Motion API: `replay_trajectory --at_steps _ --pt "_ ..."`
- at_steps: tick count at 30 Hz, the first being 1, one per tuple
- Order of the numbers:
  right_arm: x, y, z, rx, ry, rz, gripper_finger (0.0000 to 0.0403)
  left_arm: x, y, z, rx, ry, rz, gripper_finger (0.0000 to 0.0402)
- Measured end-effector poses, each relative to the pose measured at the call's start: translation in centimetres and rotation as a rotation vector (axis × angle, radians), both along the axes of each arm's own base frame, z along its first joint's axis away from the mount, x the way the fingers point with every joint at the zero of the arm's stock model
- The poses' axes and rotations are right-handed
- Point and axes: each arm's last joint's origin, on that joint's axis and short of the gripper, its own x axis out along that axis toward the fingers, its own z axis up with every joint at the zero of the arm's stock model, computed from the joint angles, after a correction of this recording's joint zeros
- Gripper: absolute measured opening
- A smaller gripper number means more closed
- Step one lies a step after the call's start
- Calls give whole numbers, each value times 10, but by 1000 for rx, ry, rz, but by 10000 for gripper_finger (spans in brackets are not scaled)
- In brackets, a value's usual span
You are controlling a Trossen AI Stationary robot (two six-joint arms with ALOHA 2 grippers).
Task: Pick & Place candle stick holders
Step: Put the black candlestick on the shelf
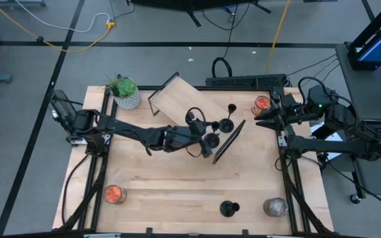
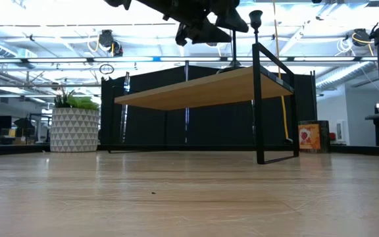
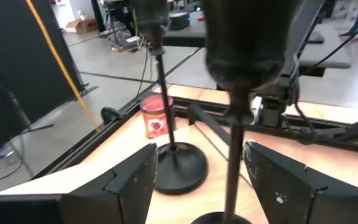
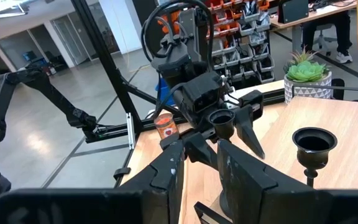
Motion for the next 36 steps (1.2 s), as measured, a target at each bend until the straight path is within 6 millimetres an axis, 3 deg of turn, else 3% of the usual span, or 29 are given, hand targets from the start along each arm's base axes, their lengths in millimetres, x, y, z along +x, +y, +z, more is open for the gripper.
replay_trajectory --at_steps 10,14,21,28,36 --pt "0 0 0 1 0 0 89 -23 -2 18 -29 104 8 282" --pt "0 0 0 0 0 0 89 -41 -12 21 -138 197 -13 283" --pt "0 0 -1 32 14 -3 89 -62 -33 31 -314 205 -31 283" --pt "4 -1 -2 86 34 -6 89 -72 -46 20 -413 300 -18 283" --pt "20 13 -5 41 53 229 89 -81 -49 11 -480 368 87 283"
